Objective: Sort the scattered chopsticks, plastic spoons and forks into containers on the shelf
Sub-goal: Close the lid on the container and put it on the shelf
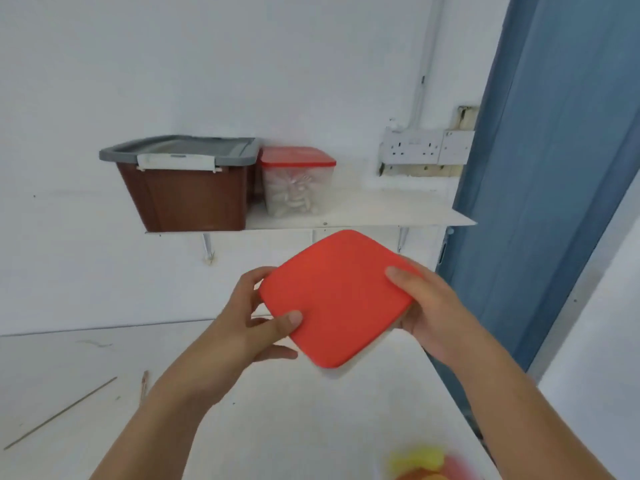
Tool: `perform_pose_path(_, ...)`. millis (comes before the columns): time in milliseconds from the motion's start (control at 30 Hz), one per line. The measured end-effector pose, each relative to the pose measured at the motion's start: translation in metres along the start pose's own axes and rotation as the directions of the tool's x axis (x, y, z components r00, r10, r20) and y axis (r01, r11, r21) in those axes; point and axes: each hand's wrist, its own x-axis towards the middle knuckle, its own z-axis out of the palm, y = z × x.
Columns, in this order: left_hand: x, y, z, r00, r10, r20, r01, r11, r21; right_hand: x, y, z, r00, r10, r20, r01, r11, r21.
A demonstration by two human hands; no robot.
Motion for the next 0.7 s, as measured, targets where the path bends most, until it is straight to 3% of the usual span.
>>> perform_pose_path(67,0.037,0.03,0.026,0.995,0.099,0.014,-0.1,0.983,0.152,0.041,-0.039,-0.028,0.985,-0.013,-0.172,0.013,1.0,0.0)
perform_pose_path(200,0.115,0.059,0.075,0.917,0.369,-0.15,-0.231,0.799,0.555,0.112,-0.093,-0.059,0.966,0.042,-0.256,-0.032,0.999,0.043)
perform_pose_path(333,0.176,0.05,0.106,0.841,0.438,-0.319,-0.178,0.78,0.6,0.175,-0.106,-0.077,0.915,0.003,-0.404,0.027,0.997,0.069)
perform_pose_path(400,0.192,0.042,0.117,0.815,0.436,-0.382,-0.108,0.762,0.639,0.195,-0.101,-0.083,0.896,-0.039,-0.443,0.029,0.999,-0.029)
perform_pose_path(500,0.211,0.033,0.129,0.779,0.433,-0.454,-0.005,0.727,0.686,0.21,-0.087,-0.086,0.932,-0.004,-0.362,-0.057,0.986,-0.158)
perform_pose_path(567,0.228,0.026,0.126,0.774,0.418,-0.475,0.069,0.691,0.72,0.216,-0.079,-0.092,0.976,0.014,-0.215,-0.066,0.969,-0.237)
perform_pose_path(700,0.254,0.024,0.113,0.809,0.395,-0.435,0.18,0.539,0.823,0.226,-0.065,-0.115,0.992,-0.108,0.06,0.123,0.909,-0.399)
